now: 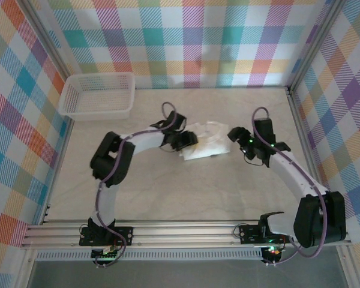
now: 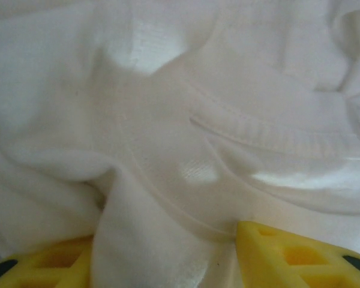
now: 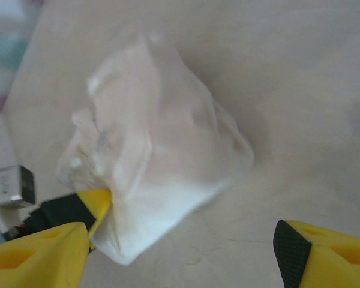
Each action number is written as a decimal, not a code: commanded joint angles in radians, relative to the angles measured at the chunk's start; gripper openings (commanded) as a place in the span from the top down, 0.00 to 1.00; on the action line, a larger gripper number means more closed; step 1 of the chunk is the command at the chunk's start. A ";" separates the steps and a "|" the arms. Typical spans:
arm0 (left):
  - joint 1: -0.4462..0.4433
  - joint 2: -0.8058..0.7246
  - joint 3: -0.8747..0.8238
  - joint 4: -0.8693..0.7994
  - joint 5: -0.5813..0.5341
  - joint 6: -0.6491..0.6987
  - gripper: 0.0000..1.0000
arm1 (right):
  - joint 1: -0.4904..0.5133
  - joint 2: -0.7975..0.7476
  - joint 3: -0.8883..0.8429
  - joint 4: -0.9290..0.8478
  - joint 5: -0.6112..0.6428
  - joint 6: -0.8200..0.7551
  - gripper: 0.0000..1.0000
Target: Fold the inside-out t-shirt
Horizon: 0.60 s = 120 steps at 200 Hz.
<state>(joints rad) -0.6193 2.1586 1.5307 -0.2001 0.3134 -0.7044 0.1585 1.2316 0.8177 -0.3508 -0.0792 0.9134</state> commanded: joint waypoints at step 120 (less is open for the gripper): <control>-0.075 -0.144 0.287 -0.102 -0.031 0.200 0.28 | -0.277 0.174 0.133 0.005 0.005 0.030 0.24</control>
<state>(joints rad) -0.7856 2.3684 2.1296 -0.4538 0.3141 -0.5964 -0.1112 1.2716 0.8707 -0.4545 -0.0353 1.0046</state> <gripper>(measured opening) 0.721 0.783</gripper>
